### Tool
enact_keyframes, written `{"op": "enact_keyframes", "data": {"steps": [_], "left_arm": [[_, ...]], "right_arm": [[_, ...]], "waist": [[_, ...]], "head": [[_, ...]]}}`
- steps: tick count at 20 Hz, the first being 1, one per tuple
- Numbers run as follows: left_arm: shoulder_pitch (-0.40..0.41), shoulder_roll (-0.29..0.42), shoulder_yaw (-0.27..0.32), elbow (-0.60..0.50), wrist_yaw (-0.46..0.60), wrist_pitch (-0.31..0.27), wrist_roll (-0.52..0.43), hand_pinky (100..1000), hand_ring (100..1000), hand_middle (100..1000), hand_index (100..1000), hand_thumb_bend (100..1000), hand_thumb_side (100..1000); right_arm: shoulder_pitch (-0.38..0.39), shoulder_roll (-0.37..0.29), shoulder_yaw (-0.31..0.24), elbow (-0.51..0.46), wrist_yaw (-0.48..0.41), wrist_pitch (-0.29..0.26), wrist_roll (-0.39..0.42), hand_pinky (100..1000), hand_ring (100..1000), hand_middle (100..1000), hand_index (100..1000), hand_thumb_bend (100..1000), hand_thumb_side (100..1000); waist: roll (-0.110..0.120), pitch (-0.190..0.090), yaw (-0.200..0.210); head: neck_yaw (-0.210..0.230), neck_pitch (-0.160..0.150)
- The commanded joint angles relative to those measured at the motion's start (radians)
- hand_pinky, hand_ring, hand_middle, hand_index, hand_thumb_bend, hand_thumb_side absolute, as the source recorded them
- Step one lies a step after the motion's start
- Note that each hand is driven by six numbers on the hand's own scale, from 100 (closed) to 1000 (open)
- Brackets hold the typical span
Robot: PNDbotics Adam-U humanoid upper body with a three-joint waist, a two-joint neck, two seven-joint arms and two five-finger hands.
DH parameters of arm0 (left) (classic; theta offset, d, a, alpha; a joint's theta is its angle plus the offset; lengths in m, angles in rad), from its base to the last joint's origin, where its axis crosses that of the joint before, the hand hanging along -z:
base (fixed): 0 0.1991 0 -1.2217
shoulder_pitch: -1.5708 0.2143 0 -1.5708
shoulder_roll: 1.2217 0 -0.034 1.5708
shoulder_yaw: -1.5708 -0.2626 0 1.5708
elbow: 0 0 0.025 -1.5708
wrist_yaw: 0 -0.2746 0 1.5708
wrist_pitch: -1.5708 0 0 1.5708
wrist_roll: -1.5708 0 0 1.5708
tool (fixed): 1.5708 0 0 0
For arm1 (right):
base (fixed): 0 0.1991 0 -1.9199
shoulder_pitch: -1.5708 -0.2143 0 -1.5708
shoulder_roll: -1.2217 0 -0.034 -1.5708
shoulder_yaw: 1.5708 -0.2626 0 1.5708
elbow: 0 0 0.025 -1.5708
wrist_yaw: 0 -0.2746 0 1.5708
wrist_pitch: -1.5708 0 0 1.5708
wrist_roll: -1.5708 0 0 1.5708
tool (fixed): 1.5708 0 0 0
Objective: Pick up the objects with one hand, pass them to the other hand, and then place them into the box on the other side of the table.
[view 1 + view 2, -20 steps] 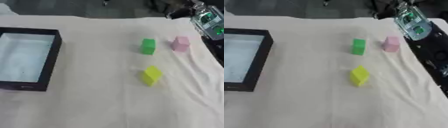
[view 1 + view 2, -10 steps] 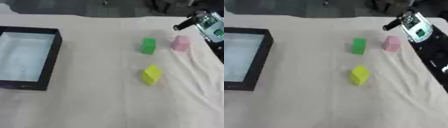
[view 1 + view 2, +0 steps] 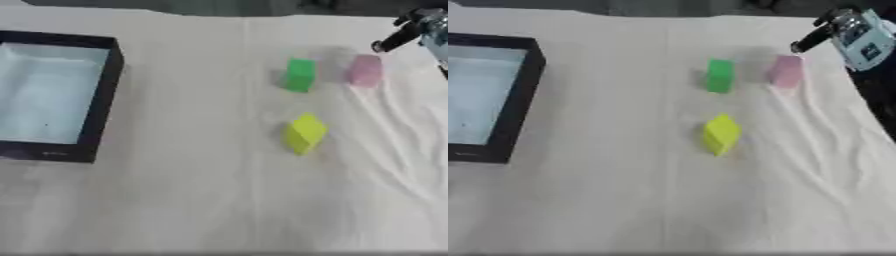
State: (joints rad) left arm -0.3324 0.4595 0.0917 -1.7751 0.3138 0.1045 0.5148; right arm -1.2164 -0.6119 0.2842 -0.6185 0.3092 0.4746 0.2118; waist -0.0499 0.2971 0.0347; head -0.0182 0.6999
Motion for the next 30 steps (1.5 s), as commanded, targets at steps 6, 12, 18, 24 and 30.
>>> {"op": "enact_keyframes", "data": {"steps": [6, 12, 18, 24, 30], "left_arm": [[-0.001, 0.044, 0.015, -0.023, -0.005, 0.005, 0.012, 737, 773, 759, 879, 278, 696], [0.001, 0.051, 0.015, -0.023, -0.006, 0.009, 0.016, 737, 773, 758, 879, 277, 697], [-0.001, 0.051, 0.017, -0.026, -0.006, 0.009, 0.020, 737, 773, 757, 879, 279, 696], [-0.003, 0.050, 0.018, -0.025, -0.004, 0.010, 0.022, 738, 773, 756, 878, 280, 696], [-0.002, 0.049, 0.020, -0.026, -0.002, 0.010, 0.025, 738, 772, 755, 878, 281, 696]], "right_arm": [[-0.032, -0.074, -0.042, 0.000, 0.116, -0.100, 0.134, 957, 959, 908, 895, 345, 100], [-0.014, -0.094, 0.010, -0.004, 0.163, -0.191, 0.232, 960, 949, 914, 899, 368, 100], [-0.015, -0.108, 0.003, -0.035, 0.222, -0.249, 0.341, 975, 954, 918, 905, 374, 100], [-0.021, -0.116, -0.011, -0.097, 0.269, -0.274, 0.461, 982, 952, 922, 917, 402, 100], [-0.023, -0.132, -0.025, -0.201, 0.327, -0.267, 0.688, 986, 949, 923, 921, 435, 100]], "waist": [[-0.018, -0.012, -0.007], [-0.027, -0.007, -0.009], [-0.027, -0.006, -0.007], [-0.028, -0.007, -0.006], [-0.027, -0.005, -0.005]], "head": [[0.013, -0.025], [0.015, -0.034], [0.022, -0.039], [0.021, -0.036], [0.015, -0.031]]}}
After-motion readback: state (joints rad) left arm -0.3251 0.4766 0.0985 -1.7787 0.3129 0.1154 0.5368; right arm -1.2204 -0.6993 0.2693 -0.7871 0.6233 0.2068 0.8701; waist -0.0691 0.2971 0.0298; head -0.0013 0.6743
